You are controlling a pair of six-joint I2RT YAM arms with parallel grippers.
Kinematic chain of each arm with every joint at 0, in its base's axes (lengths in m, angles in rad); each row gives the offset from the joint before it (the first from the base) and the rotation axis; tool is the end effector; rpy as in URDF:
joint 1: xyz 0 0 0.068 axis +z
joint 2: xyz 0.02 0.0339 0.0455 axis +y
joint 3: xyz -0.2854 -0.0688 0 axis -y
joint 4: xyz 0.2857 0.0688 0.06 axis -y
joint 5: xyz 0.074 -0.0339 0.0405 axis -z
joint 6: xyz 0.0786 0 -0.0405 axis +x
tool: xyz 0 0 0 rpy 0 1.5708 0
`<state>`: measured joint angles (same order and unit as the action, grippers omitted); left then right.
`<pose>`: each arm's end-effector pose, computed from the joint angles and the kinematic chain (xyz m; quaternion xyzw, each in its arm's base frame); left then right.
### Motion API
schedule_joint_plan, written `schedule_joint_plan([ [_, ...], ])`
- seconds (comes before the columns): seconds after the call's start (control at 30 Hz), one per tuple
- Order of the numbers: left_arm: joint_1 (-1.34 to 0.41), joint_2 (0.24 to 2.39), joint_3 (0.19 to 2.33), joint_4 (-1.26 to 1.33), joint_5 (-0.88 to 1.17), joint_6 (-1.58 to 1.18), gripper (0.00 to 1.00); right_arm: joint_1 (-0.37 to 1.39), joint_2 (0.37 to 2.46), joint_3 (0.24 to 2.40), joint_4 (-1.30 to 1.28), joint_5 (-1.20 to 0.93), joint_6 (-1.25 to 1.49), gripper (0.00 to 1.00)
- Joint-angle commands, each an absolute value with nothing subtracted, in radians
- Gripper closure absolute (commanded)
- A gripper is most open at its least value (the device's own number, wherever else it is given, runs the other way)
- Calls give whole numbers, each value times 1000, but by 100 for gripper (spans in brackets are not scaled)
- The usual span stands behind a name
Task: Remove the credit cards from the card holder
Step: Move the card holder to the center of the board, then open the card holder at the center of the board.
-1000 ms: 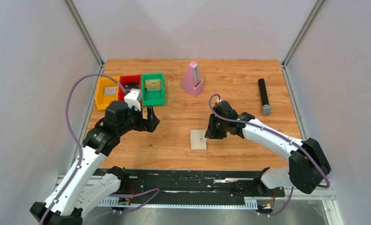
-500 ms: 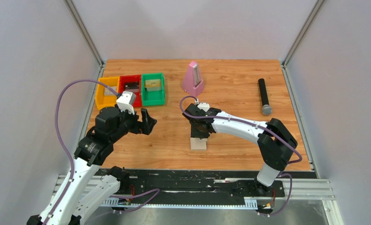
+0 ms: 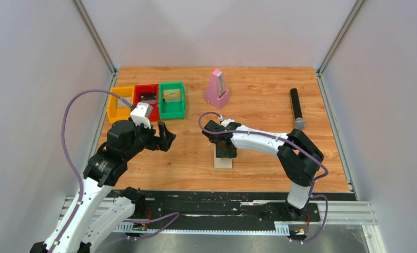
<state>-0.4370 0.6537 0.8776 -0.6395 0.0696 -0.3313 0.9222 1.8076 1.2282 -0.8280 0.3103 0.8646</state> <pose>0.1772 -0.0888 0.3475 0.0632 0.8351 -0.2315 0.4950 0.2505 0.2908 0.1379 -0.0157 0.9846 -0.0337 0.1705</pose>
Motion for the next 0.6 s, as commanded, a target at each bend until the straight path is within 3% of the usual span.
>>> schedule_joint_plan([
  [0.0,-437,651,868,-616,70,-339,1,929,1816,1257,-823,343,867,62],
  [0.37,-437,670,864,-616,81,-355,0,928,1847,1244,-794,341,853,63],
  [0.57,-437,723,863,-629,128,-369,1,928,1826,1198,-756,336,851,78],
])
